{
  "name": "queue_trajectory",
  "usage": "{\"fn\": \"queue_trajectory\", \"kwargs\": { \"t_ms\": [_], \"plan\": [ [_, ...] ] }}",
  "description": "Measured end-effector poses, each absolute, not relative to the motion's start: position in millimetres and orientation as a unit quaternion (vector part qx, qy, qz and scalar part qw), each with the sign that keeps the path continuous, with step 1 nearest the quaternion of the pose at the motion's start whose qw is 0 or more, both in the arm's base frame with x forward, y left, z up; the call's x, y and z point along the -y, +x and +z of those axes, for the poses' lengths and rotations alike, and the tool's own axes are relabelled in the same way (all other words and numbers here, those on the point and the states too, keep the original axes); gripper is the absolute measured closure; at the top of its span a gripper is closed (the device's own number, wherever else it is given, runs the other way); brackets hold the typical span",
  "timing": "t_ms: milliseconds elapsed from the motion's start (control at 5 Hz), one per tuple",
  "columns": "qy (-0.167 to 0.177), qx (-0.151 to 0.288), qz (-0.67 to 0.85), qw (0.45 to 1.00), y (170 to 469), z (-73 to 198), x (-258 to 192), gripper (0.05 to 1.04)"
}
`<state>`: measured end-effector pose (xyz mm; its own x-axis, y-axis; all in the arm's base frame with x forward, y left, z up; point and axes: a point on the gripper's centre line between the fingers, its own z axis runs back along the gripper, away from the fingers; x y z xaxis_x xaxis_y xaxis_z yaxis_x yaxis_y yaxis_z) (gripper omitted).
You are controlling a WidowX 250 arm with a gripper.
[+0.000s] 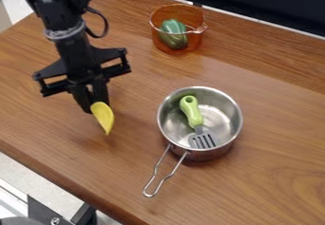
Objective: Moved the silver spoon to the upper left corner
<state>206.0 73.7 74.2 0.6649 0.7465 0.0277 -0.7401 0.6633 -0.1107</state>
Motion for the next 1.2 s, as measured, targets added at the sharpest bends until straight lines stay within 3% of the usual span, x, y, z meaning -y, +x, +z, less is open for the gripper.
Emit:
{"fn": "queue_trajectory", "kwargs": {
  "t_ms": [200,800,1000,1200],
  "plan": [
    [-0.042,0.056,0.456,0.887,210.8,80.3,-90.4,0.954],
    [-0.049,0.129,0.708,0.692,230.9,75.9,-146.2,0.954],
    [-0.04,0.126,0.745,0.653,234.3,74.0,-165.1,0.954],
    [-0.054,0.092,0.752,0.651,246.9,71.2,-170.8,0.954]
  ]
}}
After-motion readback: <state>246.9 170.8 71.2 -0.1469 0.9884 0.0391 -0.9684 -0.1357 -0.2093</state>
